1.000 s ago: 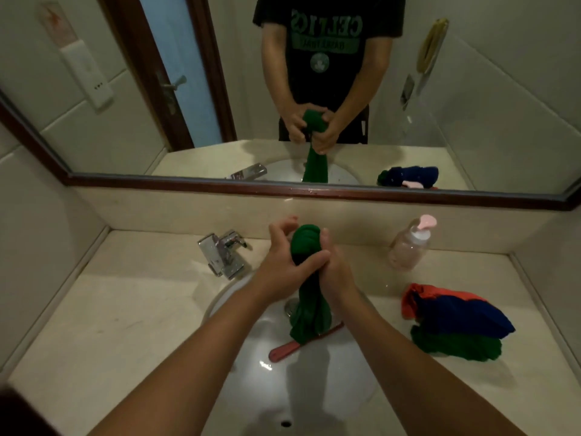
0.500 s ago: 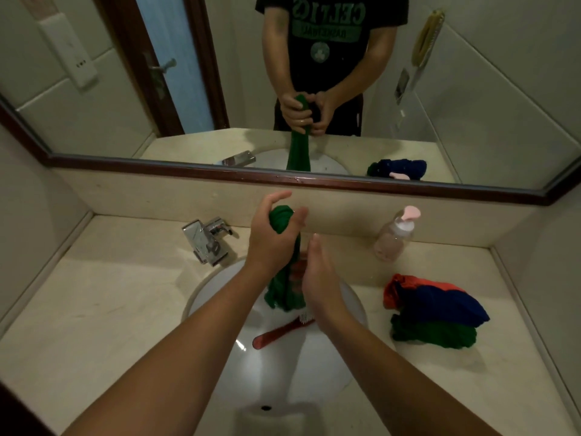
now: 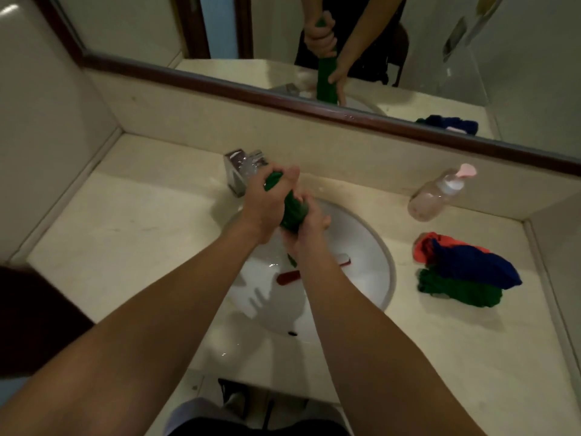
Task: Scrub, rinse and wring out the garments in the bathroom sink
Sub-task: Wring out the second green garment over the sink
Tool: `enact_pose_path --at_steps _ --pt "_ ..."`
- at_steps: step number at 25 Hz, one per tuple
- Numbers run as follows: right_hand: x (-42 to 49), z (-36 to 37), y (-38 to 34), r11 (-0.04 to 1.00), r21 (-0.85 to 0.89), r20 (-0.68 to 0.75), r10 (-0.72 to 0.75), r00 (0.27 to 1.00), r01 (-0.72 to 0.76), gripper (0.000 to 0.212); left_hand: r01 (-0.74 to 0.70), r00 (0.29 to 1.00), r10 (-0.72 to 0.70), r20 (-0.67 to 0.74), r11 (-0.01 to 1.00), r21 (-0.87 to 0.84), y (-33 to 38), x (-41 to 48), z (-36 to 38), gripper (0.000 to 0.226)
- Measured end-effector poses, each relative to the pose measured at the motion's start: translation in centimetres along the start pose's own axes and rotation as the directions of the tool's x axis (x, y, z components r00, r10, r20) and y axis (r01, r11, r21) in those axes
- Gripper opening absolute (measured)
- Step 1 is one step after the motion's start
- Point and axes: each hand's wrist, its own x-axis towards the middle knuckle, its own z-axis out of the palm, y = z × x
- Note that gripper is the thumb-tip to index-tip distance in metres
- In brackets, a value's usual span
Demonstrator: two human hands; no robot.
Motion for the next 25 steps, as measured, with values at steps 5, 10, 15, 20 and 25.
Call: enact_pose_path --at_steps 5,10,15,20,25 --pt "1.6 -1.9 2.0 0.998 0.060 -0.213 0.013 0.977 0.000 0.118 0.057 0.981 -0.032 0.190 0.990 -0.129 0.1 -0.3 -3.7 0.026" --pt "2.9 -2.9 1.1 1.000 0.011 -0.351 -0.013 0.936 0.018 0.117 0.125 0.929 -0.071 0.362 0.984 -0.127 0.0 -0.8 -5.1 0.032" --pt "4.3 -3.7 0.1 0.981 -0.182 -0.265 0.011 0.964 -0.061 0.060 0.127 0.937 -0.101 0.334 0.990 -0.056 -0.4 0.3 -6.0 0.028" --pt "2.4 -3.8 -3.0 0.908 -0.310 0.193 -0.230 0.954 0.282 0.082 0.079 0.992 -0.093 0.087 0.985 0.151 -0.9 2.6 -6.6 0.036" --pt "-0.7 -1.7 -6.9 0.724 -0.476 0.515 -0.229 0.826 0.498 0.091 0.182 0.980 -0.196 0.024 0.942 0.281 0.3 4.5 -1.9 0.057"
